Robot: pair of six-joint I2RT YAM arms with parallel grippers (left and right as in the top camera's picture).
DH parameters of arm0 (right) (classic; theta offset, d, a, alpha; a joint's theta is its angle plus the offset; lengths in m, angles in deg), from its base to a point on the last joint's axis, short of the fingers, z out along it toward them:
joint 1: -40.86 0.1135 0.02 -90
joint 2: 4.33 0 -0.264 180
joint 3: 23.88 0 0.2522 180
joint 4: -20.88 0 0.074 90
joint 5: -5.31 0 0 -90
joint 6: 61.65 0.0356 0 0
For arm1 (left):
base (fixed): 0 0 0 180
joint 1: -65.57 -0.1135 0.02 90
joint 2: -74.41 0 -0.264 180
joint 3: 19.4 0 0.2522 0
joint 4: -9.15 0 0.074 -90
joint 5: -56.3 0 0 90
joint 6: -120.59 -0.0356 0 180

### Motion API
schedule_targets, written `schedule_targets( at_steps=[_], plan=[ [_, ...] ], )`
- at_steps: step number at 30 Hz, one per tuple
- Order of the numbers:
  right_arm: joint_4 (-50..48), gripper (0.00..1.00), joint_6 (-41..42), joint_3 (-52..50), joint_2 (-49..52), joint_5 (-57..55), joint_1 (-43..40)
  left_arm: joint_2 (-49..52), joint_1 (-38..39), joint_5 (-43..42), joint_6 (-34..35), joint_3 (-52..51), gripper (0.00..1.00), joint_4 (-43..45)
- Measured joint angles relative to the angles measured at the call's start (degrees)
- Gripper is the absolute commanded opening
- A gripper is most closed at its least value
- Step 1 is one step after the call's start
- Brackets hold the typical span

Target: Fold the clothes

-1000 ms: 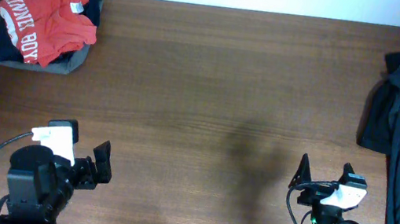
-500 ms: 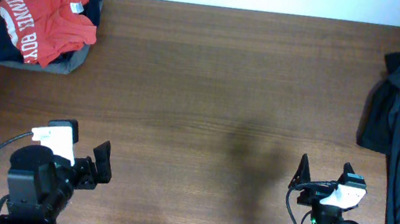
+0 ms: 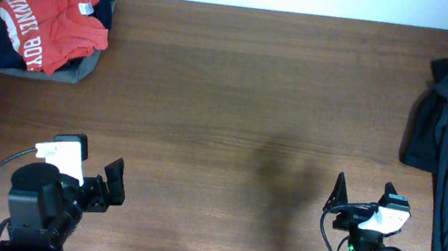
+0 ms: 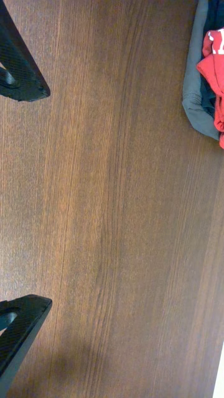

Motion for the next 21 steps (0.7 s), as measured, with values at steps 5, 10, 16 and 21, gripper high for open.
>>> schedule_targets(
  at_steps=[5,10,16,21],
  plan=[
    [0.0,0.99,0.0,0.0,0.0,0.0,0.0,-0.2,0.0,-0.3,0.0,-0.7,0.99,1.8],
    [0.0,0.99,0.0,0.0,0.0,0.2,0.0,-4.3,0.0,-2.3,0.0,-11.4,0.99,16.6],
    [0.0,0.99,0.0,0.0,0.0,0.4,0.0,-11.4,2.2,-6.1,0.0,-28.0,0.99,32.5],
    [0.0,0.99,0.0,0.0,0.0,0.4,0.0,-17.4,2.9,-7.3,-0.7,-33.9,0.99,37.6]
  ],
)
